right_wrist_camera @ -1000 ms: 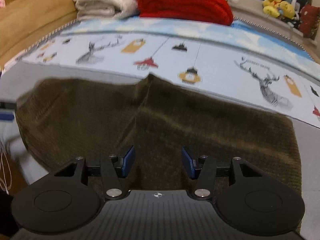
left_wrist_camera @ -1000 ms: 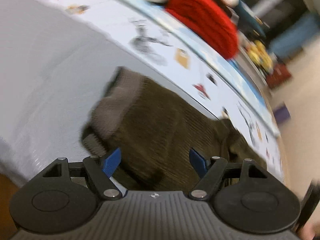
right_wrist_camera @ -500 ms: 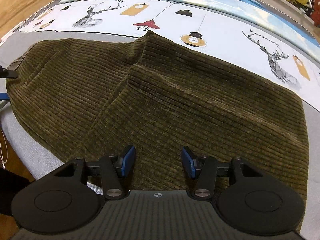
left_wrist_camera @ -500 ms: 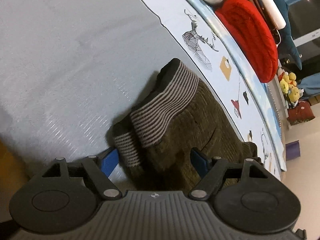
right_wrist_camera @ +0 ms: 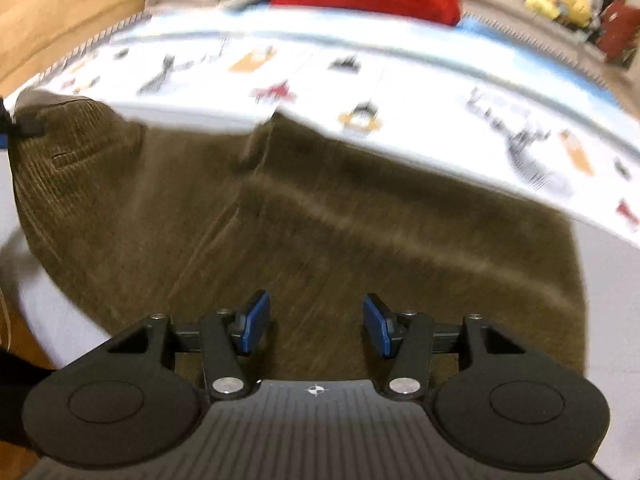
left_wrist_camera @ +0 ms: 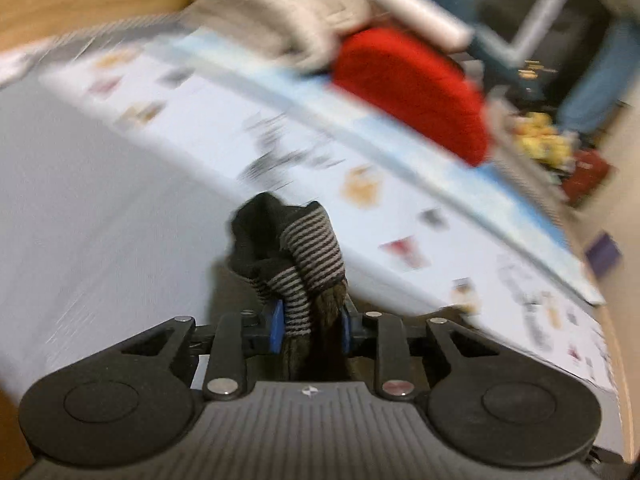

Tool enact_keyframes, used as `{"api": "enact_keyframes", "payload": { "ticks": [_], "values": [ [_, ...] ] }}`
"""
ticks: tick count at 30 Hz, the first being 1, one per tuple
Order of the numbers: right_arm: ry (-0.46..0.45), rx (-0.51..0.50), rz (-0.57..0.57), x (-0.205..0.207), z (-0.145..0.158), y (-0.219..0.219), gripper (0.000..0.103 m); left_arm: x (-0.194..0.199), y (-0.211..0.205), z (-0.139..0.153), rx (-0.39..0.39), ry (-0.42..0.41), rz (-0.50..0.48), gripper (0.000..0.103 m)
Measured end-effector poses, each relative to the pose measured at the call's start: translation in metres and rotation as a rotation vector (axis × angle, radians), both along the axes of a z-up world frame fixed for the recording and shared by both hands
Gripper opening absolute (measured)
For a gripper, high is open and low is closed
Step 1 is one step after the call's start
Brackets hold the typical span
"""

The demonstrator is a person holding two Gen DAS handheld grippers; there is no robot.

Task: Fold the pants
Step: 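Fold the waistband over toward the right gripper with the left gripper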

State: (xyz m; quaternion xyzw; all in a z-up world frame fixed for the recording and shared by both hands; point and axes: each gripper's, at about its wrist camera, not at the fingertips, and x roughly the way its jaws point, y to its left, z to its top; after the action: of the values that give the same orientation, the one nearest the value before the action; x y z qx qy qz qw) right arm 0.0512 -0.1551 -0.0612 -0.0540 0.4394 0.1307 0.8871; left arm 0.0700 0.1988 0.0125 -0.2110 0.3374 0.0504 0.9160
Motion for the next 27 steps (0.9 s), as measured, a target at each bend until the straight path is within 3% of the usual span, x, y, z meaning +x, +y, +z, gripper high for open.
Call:
{"api": "enact_keyframes", "payload": {
  "ticks": [5,10,12,14,15,16,17,21,24,27],
  "values": [
    [-0.064,0.037,-0.12,-0.004,0.011,-0.038,0.054,0.012,-0.098,0.042,0.081,-0.149,-0.267,0.026],
    [-0.075,0.097,-0.324,-0.011,0.012,-0.097,0.053,0.008,-0.204,0.058,0.081,-0.239,-0.585,0.025],
    [-0.078,0.127,-0.424,-0.019,0.011,-0.125,0.053,0.004,-0.246,0.051,0.081,-0.229,-0.707,0.025],
    [-0.077,0.146,-0.519,-0.028,0.009,-0.152,0.053,0.005,-0.29,0.033,0.114,-0.164,-0.807,0.027],
    [-0.072,0.161,-0.567,-0.033,0.006,-0.165,0.053,0.005,-0.308,0.023,0.142,-0.131,-0.839,0.034],
    [-0.067,0.18,-0.612,-0.037,0.004,-0.177,0.053,0.006,-0.324,0.014,0.164,-0.09,-0.875,0.048],
    [-0.062,0.205,-0.652,-0.042,0.003,-0.19,0.053,0.007,-0.334,0.007,0.147,-0.059,-0.908,0.05],
    [-0.042,0.386,-0.715,-0.053,-0.007,-0.221,0.054,0.017,-0.33,0.012,0.076,-0.037,-0.886,0.054],
    [-0.018,0.518,-0.69,-0.052,-0.012,-0.226,0.062,0.032,-0.313,0.023,0.154,0.019,-0.839,0.054],
    [0.0,0.581,-0.637,-0.041,-0.012,-0.216,0.069,0.049,-0.289,0.035,0.262,0.036,-0.819,0.054]
  ]
}}
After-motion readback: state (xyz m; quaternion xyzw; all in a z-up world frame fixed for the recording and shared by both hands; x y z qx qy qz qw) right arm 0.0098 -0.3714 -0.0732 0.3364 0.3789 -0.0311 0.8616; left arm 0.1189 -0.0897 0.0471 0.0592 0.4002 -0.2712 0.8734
